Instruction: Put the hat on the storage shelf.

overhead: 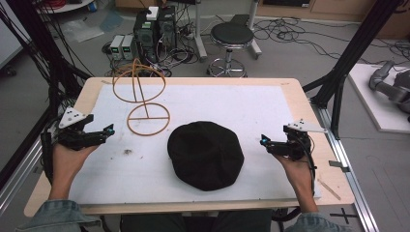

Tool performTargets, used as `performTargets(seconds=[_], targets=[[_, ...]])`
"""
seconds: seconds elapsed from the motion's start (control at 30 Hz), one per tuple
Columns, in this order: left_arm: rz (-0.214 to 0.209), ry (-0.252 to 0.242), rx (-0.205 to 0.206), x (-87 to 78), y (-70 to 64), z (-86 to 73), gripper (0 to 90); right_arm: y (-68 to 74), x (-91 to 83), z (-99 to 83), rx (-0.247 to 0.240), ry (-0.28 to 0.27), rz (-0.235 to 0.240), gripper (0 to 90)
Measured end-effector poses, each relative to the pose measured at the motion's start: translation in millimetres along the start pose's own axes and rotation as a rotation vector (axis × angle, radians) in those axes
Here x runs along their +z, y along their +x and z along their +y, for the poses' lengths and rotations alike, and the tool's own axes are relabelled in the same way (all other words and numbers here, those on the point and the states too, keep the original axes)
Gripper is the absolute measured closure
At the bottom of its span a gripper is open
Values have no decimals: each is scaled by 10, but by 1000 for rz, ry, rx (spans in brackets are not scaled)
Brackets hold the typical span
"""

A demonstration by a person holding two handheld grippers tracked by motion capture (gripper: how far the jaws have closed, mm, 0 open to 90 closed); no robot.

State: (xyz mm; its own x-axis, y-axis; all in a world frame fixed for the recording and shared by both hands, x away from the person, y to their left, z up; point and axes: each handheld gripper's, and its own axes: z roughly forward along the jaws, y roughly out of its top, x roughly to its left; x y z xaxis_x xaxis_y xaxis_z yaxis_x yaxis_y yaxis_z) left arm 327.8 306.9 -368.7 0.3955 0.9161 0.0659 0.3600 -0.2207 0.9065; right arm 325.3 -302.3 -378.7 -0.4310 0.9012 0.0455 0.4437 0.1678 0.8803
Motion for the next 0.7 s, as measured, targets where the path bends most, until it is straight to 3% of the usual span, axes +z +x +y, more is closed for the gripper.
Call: performTargets(seconds=[0.3, 0.7], targets=[[-2, -2, 2, -3, -8, 8, 197, 144, 19, 68, -20, -35, 74, 62], [0, 0, 5, -25, -23, 0, 199, 468, 95, 172, -63, -47, 164, 62]])
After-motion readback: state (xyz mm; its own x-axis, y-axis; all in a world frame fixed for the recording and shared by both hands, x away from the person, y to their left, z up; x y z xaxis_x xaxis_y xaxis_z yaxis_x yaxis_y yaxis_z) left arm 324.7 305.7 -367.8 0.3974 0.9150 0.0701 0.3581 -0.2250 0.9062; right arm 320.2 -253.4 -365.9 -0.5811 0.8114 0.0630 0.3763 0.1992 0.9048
